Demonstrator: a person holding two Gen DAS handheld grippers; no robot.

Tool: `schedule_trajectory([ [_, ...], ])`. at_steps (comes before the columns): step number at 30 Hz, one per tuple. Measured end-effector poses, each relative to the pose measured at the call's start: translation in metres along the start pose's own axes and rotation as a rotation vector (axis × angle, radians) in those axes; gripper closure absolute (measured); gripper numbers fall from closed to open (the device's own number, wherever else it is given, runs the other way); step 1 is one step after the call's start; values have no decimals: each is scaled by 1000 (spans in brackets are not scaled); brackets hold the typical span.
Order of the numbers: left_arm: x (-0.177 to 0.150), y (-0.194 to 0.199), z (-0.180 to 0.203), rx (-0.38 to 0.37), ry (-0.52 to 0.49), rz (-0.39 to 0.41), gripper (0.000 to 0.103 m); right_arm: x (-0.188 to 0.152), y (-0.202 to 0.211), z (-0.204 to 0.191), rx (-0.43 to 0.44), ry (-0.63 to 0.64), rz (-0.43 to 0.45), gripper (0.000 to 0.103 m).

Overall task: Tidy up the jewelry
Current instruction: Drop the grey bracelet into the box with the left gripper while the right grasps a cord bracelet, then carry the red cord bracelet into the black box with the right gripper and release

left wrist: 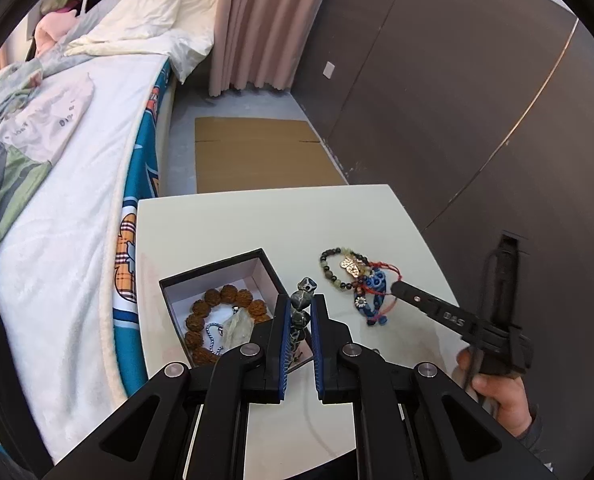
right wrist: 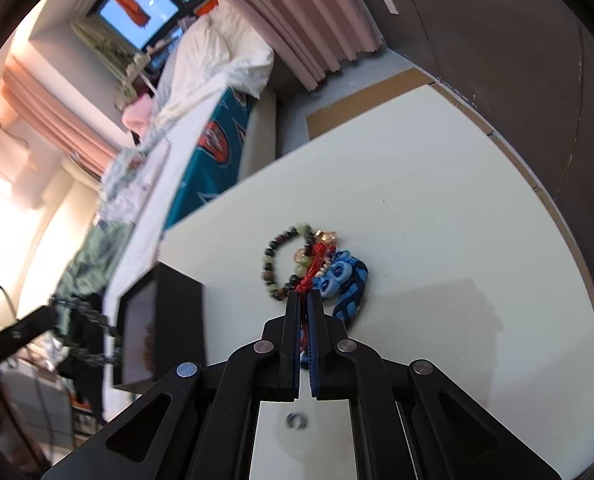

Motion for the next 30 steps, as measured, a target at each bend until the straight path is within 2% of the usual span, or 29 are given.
schedule_trajectory([
  [6, 4, 5, 2, -37, 17, 28, 93, -3, 31, -29, 70, 0, 57, 98],
  [10, 9, 4, -9, -48, 83, 23, 91, -6, 41, -54, 116, 45, 75, 98],
  [12, 7, 1, -17, -39, 109, 3, 79, -7, 41, -65, 138, 63, 72, 98],
  [14, 5, 2, -24, -27, 127, 6, 57, -9, 40, -81, 158, 94, 61, 98],
  [16, 3, 7, -33, -29, 152, 26, 53, -8, 37, -96, 180, 118, 49, 98],
  [30, -9, 27, -85, 24, 227, 47, 52, -4, -18, -182, 283, 255, -72, 98],
])
Point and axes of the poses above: each gripper's, at about its wrist camera, not at the fingertips, and y roughly against the way its jaws point, z to its right, x to its top, the point moved 6 cm from there along -y, roughly the way its jaws point, and after that the axes turned 14 degrees about x, right-handed, at the moved point
